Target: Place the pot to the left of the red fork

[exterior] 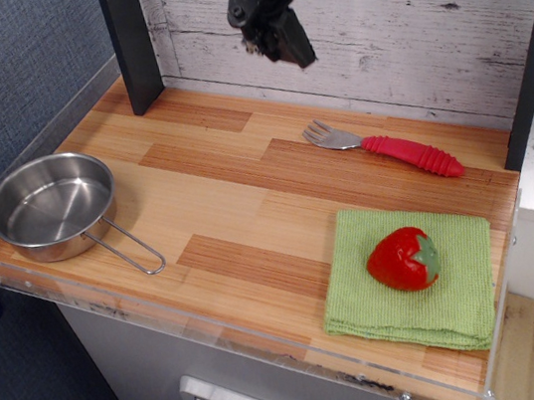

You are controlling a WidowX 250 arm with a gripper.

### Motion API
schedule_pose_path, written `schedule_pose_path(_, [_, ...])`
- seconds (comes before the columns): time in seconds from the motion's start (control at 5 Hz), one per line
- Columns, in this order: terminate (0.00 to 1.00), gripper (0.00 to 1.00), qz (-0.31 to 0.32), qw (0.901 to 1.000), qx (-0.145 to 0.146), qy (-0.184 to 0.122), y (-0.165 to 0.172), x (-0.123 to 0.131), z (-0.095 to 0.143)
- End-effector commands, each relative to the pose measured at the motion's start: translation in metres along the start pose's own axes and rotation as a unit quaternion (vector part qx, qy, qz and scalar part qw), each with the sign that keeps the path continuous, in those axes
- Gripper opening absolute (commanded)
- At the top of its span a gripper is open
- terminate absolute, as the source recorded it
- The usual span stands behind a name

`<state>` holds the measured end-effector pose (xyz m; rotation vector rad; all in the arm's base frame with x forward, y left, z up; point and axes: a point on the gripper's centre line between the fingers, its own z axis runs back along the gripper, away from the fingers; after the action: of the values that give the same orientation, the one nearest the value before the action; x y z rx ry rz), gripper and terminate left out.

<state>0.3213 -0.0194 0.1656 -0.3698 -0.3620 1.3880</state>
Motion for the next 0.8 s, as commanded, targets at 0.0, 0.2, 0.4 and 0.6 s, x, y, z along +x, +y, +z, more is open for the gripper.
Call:
schedule_pose_path(0.0, [0.00,1.00,-0.012,0.9997,0.016,-0.017,0.031,0.072,0.015])
schedule_pose_path(0.2, [0.00,1.00,-0.048,0.9981,0.029,-0.027,0.045,0.099,0.018])
schedule_pose_path(0.4, [0.00,1.00,-0.078,0.9947,0.057,-0.035,0.066,0.123,0.013])
schedule_pose_path(0.6, [0.00,1.00,-0.111,0.9903,0.070,-0.047,0.082,0.140,0.003])
